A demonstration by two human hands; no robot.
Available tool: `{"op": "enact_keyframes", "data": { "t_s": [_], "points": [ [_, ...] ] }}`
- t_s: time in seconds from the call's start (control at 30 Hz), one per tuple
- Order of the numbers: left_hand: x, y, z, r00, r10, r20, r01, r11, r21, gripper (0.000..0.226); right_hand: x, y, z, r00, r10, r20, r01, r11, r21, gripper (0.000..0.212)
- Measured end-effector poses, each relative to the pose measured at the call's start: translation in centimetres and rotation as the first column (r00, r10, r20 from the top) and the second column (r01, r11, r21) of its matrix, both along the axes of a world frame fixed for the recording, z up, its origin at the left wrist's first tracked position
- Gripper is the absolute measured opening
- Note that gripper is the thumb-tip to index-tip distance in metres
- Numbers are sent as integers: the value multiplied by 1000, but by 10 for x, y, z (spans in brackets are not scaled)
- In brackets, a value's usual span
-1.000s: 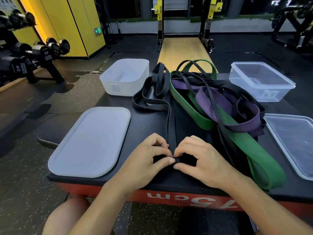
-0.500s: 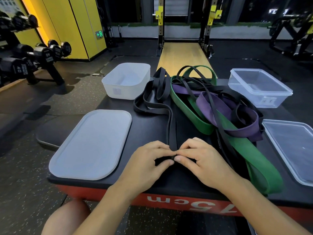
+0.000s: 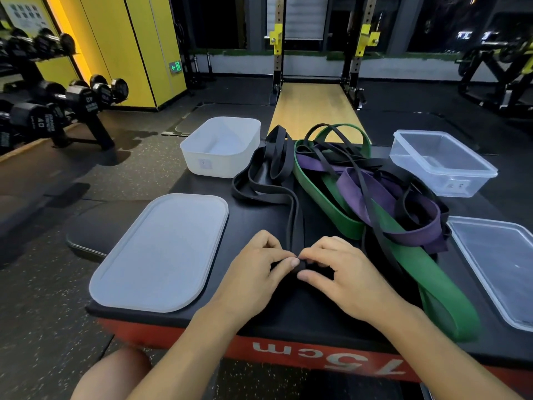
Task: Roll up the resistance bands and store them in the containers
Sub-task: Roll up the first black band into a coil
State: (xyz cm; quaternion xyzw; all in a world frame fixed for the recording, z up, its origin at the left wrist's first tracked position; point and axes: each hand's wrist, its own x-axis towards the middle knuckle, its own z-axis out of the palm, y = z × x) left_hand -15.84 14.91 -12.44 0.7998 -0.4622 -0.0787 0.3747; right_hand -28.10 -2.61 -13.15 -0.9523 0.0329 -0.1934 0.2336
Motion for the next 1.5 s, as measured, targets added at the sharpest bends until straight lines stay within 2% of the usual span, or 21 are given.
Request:
{"op": "enact_keyframes", "data": {
  "t_s": [0.07, 0.13, 0.27, 0.4, 0.5, 0.6, 0.8, 0.9, 0.97, 1.03, 1.1, 1.2, 1.33, 1.4, 1.5],
  "points": [
    [-3, -1, -2, 1000, 17, 13, -16, 996, -87, 23, 2, -1, 2, 1000, 6, -17, -6, 1000, -10, 30],
    [-2, 3, -3, 999, -24, -35, 17, 983, -184, 27, 6, -3, 3, 1000, -2, -23, 2, 1000, -24, 34],
    [4, 3, -1, 996, -86, -33, 81, 990, -117, 38, 13, -6, 1, 998, -54, 15, 54, 998, -16, 39],
    [9, -8, -2, 993, -64, -102, 46, 984, -169, 28, 12, -1, -2, 995, -104, -1, 104, 994, 18, 32],
    [13, -11, -4, 990, -63, -128, 40, 984, -176, 28, 12, 8, -5, 977, -213, 27, 210, 975, 74, 30],
    [13, -11, -5, 982, -63, -176, 28, 981, -194, 28, 11, 23, -3, 936, -341, 88, 330, 936, 122, 17],
    [14, -7, -9, 979, -38, -200, -11, 971, -237, 28, 16, 31, 8, 922, -385, -36, 358, 815, 455, 14],
    [12, -7, -9, 988, -29, -154, -7, 974, -228, 28, 17, 26, 11, 934, -351, -73, 311, 690, 653, 23],
    [12, -7, -10, 992, -17, -126, -12, 974, -224, 27, 18, 22, 12, 941, -323, -97, 289, 624, 726, 21],
    [12, -7, -10, 991, -5, -131, -25, 973, -229, 27, 22, 18, 15, 953, -273, -133, 276, 599, 752, 20],
    [12, -8, -10, 989, 2, -148, -37, 971, -236, 26, 26, 16, 19, 958, -245, -148, 272, 618, 738, 19],
    [10, -10, -9, 994, 28, -109, -51, 976, -213, 26, 29, 13, 20, 945, -299, -130, 315, 738, 597, 14],
    [10, -12, -7, 989, 28, -143, -58, 976, -208, 24, 26, 16, 20, 946, -315, -74, 299, 769, 565, 7],
    [10, -12, -6, 988, 33, -149, -63, 978, -199, 23, 25, 19, 16, 944, -329, -37, 306, 824, 477, 9],
    [14, -15, -6, 985, 60, -159, -88, 981, -175, 23, 23, 22, 12, 948, -317, -33, 313, 907, 283, 22]
  ]
}}
